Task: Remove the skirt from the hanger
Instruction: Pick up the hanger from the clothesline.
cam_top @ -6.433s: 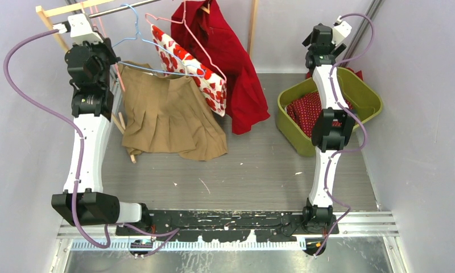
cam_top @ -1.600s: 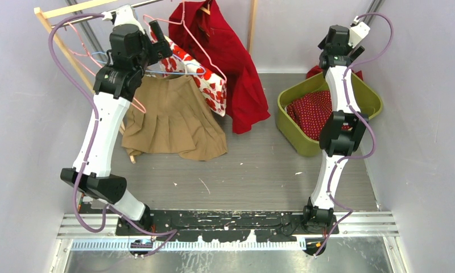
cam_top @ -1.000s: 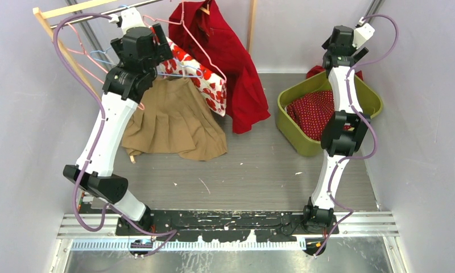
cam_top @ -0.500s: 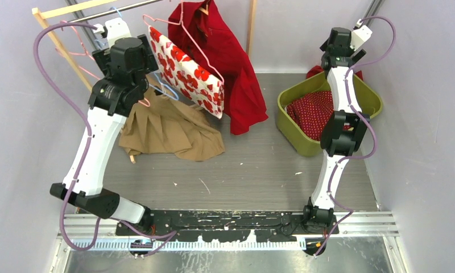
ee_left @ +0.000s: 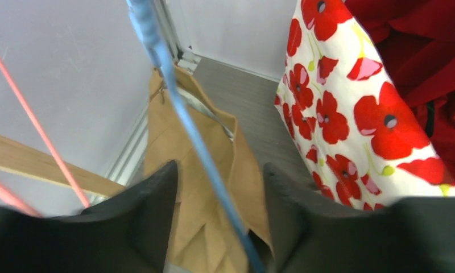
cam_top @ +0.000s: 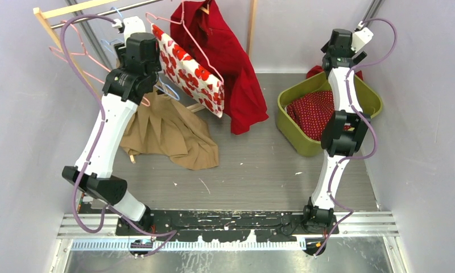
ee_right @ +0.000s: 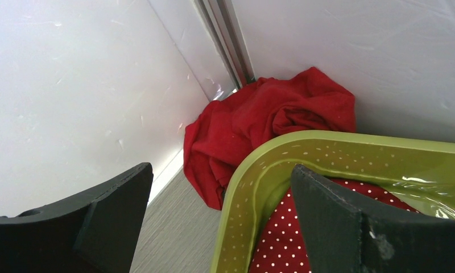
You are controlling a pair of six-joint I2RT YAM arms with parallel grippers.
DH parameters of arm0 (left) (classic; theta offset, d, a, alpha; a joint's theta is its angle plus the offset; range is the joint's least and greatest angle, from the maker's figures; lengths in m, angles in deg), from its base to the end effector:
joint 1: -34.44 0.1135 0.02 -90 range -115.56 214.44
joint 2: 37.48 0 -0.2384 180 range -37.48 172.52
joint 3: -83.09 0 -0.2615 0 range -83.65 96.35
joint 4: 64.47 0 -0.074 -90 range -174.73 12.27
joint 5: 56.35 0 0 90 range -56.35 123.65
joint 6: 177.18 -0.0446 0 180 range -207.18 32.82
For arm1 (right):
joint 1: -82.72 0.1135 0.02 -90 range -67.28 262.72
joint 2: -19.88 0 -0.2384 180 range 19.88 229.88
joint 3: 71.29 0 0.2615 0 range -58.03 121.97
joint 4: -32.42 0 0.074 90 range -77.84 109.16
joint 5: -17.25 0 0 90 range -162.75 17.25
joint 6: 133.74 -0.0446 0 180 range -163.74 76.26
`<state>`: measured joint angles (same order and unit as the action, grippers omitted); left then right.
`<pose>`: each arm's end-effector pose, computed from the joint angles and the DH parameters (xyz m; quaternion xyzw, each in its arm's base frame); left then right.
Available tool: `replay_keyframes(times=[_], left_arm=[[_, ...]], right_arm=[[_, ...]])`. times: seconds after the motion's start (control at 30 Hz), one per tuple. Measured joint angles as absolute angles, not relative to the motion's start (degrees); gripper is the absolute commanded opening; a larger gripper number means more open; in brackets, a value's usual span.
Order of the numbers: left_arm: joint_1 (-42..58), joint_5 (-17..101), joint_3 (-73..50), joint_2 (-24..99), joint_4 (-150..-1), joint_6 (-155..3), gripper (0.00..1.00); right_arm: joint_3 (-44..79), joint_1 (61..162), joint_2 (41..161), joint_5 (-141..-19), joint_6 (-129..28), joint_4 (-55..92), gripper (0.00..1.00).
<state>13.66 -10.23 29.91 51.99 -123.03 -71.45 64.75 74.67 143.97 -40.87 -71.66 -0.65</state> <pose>0.3145 -0.0863 0.4721 -0.1771 0.7740 0.1287 0.5942 0.5055 -0.0953 0.3248 0.3926 0.7063 -0.1293 0.5747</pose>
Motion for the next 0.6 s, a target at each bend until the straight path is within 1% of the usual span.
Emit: replay_keyframes(times=[0.03, 0.1, 0.17, 0.2, 0.3, 0.6], left_arm=[[13.66, -10.01, 30.32, 52.72, -123.05, -71.23, 0.34], [13.66, -9.62, 32.25, 54.46, -123.22, -71.19, 0.19], [13.66, -9.53, 34.58, 55.91, -123.97, -70.8, 0.05], [13.71, -9.53, 35.63, 56.52, -124.62, -70.6, 0.01], [13.86, -9.35, 38.08, 57.66, -126.02, -70.38, 0.0], [13.82, -10.05, 38.3, 58.25, -126.24, -69.44, 0.0]], right_arm=[[64.73, 74.49, 143.97, -40.89, -71.77, -0.74, 0.95], [64.62, 74.12, 143.97, -40.89, -71.97, -0.87, 0.95], [64.54, 73.79, 143.97, -40.89, -72.17, -0.9, 0.95], [64.51, 73.62, 143.97, -40.89, -72.19, -0.98, 0.95], [64.43, 73.49, 143.97, -40.89, -72.28, -1.09, 0.95], [64.41, 73.14, 143.97, -40.89, -72.39, -1.11, 0.95]])
